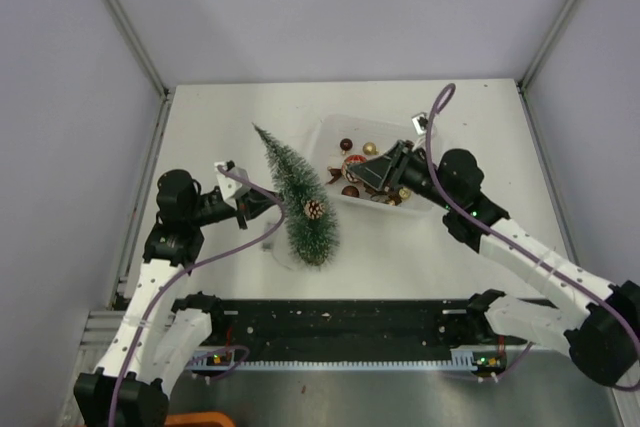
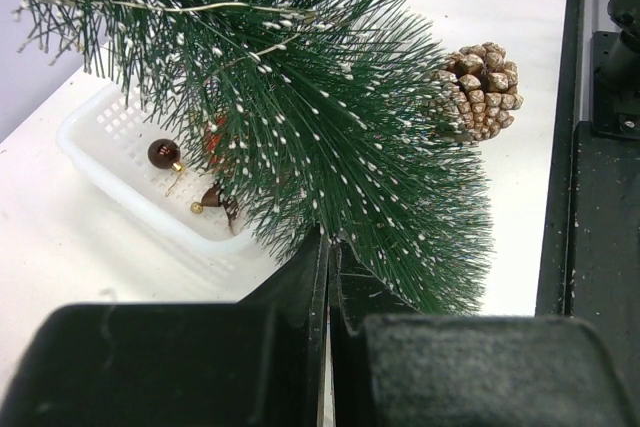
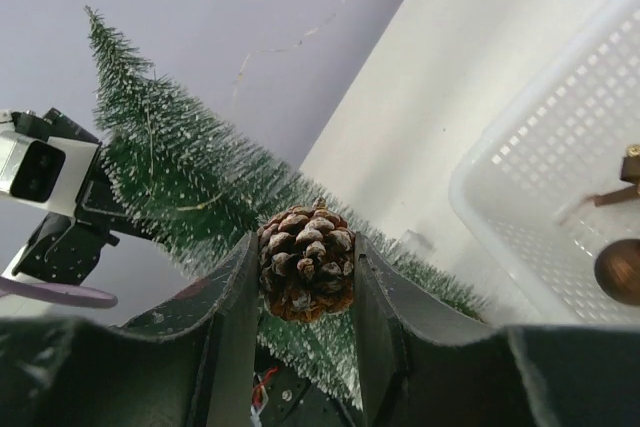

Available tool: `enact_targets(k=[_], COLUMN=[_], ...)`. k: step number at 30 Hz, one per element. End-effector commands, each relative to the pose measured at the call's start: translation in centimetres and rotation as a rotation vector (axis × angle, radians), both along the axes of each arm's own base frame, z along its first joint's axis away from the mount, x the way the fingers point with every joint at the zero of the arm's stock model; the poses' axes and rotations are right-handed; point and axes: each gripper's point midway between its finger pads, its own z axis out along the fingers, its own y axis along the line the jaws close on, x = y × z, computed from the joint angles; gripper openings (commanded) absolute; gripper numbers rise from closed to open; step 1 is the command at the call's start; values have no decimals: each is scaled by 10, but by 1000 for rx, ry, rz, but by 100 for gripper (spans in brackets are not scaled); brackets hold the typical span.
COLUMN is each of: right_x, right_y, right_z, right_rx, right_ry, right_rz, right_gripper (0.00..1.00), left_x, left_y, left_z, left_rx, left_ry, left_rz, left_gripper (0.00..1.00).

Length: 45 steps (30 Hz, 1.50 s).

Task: Decorate the small christmas tree

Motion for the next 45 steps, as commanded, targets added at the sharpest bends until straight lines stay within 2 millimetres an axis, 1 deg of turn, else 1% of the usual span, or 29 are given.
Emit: enact_targets(k=[1,4,12,15,20,27,34,38,41,45], right_x=[3,2,-17,-21,-28,-26,-17,-15,-13,-7], right_y=[21,27,30,33,46,62,66,70,73,70], right_z=[36,44,60,66,68,70,76,71,59,36], right_rx=[55,97,163,179,190,196,208,209,196,161], right_ry=[-101,-111,-145,-157,-153,-145,-169,-162,-142,-114], right_rz=[108,144,230,250,308,353,330,325,313,267], right_gripper=[15,15,15,15,15,14,14,13,12,12], left_x=[-7,-8,-8,-8,-10,-13,-15,-15,-15,-16], left_y=[-5,-4,-3,-4,-4,-4,-5,-5,-5,-5], left_z=[18,16,10,12,14,15,15,15,15,15], left_rx=[8,14,20,16,14,10,8,8,8,6], left_ry=[-73,-74,-74,-80,-85,-90,-90,-92,-93,-92], left_rz=[-61,-65,-57,-56,-58,-62,-66,-66,-66,-69], left_gripper=[0,0,0,0,0,0,0,0,0,0])
